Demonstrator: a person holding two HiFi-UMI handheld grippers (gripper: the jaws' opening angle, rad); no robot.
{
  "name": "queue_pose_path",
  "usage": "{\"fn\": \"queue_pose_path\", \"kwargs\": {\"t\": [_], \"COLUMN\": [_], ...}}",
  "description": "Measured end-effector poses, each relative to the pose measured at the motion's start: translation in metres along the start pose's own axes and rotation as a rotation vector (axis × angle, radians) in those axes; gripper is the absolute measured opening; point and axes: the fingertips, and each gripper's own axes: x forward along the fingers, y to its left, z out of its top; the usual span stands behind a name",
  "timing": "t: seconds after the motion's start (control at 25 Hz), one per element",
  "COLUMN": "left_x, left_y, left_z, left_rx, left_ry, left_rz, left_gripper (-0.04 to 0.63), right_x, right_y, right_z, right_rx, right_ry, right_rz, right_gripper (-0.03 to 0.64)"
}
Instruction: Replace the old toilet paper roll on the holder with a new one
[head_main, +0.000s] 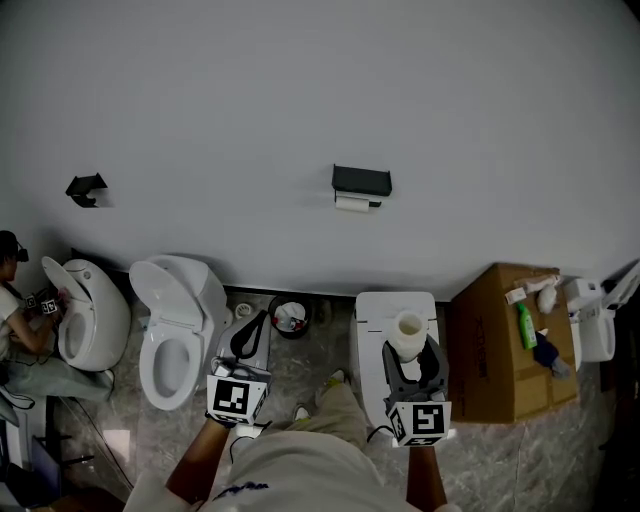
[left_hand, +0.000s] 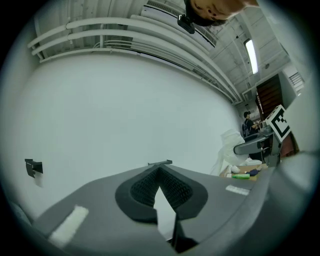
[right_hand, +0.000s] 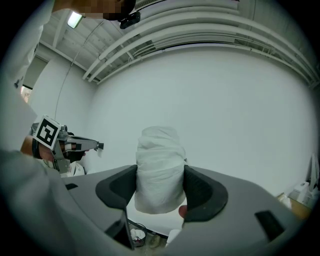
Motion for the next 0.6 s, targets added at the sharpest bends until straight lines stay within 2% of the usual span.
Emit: {"fn": "queue_pose_path", "kwargs": {"t": [0.32, 0.4, 0.6], "left_x": [-0.001, -0.002, -0.003], "left_y": [0.015, 0.019, 0.024], "left_z": [-0.009, -0.011, -0.007], "left_rx": [-0.004, -0.02, -0.042], "left_ry": [0.034, 0.028, -0.008], "left_rz": [0.02, 0.023, 0.025], "left_gripper": [0.019, 0.049, 0.075], "right_x": [0.004, 0.005, 0.007], "right_y": [-0.001, 0.0, 0.0], "right_z": [-0.005, -0.004, 0.002], "right_rx": [0.004, -0.004, -0.03], "right_ry": [0.037, 0.037, 0.026], "right_rz": [0.004, 0.006, 0.006], "right_gripper": [0.282, 0.282, 0.282]}}
